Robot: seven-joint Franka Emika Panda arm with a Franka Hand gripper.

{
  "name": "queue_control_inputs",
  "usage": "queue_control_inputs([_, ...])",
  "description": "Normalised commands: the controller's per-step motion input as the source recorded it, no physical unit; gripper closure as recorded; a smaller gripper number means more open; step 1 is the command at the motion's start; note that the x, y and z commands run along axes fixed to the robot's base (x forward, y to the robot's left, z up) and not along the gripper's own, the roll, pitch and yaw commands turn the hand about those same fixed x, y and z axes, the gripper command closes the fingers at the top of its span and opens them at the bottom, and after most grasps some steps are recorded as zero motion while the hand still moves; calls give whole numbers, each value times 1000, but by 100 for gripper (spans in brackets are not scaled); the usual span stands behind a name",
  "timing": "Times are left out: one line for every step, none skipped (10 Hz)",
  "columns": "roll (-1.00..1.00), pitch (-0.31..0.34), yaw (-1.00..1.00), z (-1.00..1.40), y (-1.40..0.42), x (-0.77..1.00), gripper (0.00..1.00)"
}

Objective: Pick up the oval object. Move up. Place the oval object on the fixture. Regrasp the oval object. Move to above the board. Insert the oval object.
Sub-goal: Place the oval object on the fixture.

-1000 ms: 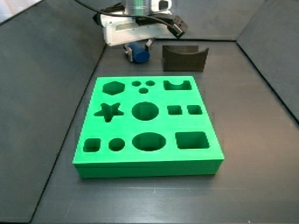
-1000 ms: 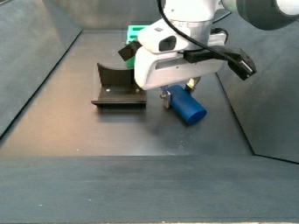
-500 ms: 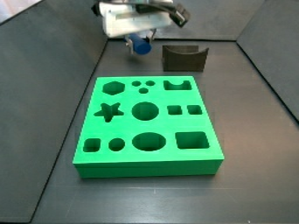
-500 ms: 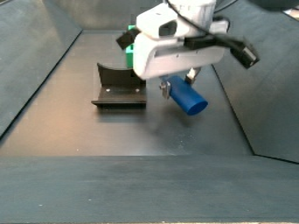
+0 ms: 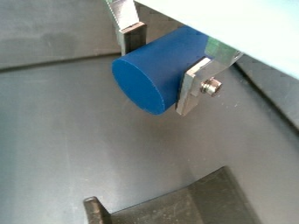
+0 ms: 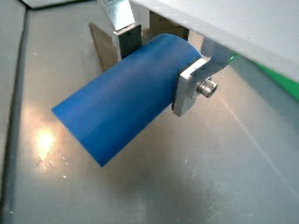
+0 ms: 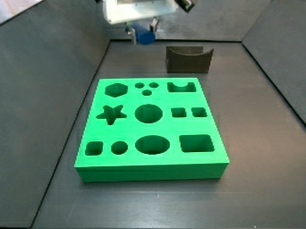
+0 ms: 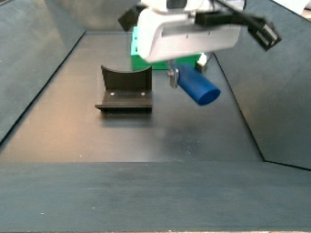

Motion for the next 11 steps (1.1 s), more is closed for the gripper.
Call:
queue_control_inputs([20, 26, -7, 1000, 2, -14, 100])
queue_control_inputs([28, 28, -12, 1000, 4, -19, 100])
queue_control_inputs([44, 29, -20, 1000, 8, -24, 100])
queue_control_inputs([52, 34, -18, 1000, 9, -28, 100])
queue_control_inputs([61, 40, -12, 1000, 12, -33, 100])
queue_control_inputs([66, 45, -11, 899, 12, -31, 100])
queue_control_inputs([74, 50, -5, 688, 11, -20, 100])
queue_control_inputs([79, 63, 2, 476, 12, -10, 100])
queue_control_inputs([81, 76, 9, 314, 10, -4, 100])
queue_control_inputs([79, 80, 14, 208, 9, 0, 100])
queue_control_inputs([-54, -110, -1000, 198, -753, 1000, 100])
